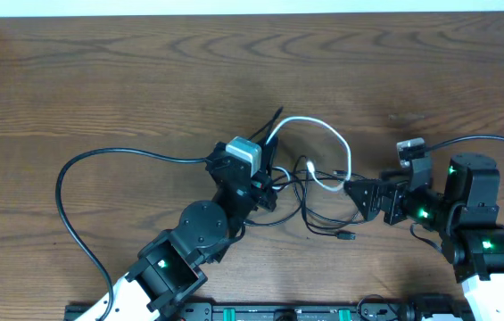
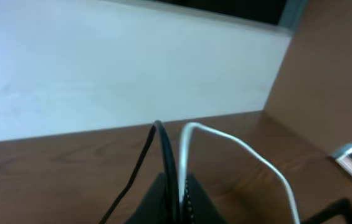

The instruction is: Untangle cables

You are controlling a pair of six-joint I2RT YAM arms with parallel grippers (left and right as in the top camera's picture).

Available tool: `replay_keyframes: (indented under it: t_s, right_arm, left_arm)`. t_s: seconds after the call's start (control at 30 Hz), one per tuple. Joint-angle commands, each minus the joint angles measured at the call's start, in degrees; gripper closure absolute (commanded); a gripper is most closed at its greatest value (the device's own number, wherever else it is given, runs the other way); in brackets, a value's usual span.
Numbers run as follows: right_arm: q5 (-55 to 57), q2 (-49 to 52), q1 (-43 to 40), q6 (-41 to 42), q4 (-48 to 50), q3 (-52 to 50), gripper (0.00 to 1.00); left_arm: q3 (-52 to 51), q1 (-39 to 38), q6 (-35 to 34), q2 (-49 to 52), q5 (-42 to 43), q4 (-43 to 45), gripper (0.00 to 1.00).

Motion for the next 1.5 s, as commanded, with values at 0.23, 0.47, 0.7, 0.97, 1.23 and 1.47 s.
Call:
replay_keyframes:
  t_s: [0.23, 0.47, 0.7, 0.97, 1.23, 1.47]
  right_arm:
    - [-14.1, -0.5, -0.1, -8.7, -4.2, 0.8, 0.02]
    - [-26.5, -0.5, -0.1, -17.9, -4.7, 0.8, 0.08]
    - [-26.6, -0.5, 0.0, -17.9, -4.7, 0.8, 0.09]
    - [-26.5, -0.5, 4.4, -20.9, -4.6, 0.8, 0.07]
    - [-26.3, -0.5, 8.7, -21.3, 0.3, 0.8, 0.04]
    - [-26.1, 0.2, 11.4, -19.2, 9.0, 0.8, 0.04]
  left_arm:
    - [0.7, -0.2, -3.8, -0.5, -2.4, -6.5, 0.93]
    - [0.7, -0.2, -20.4, -0.5, 3.8, -6.7, 0.93]
    - [0.7, -0.2, -39.6, 0.8, 11.9, -6.7, 0.93]
    - [0.7, -0.2, -53.8, 2.2, 12.8, -4.2, 0.93]
    - [0.7, -0.2, -56.7, 2.2, 12.8, 2.9, 0.92]
    - [0.7, -1.2, -61.9, 2.3, 13.1, 3.1, 0.92]
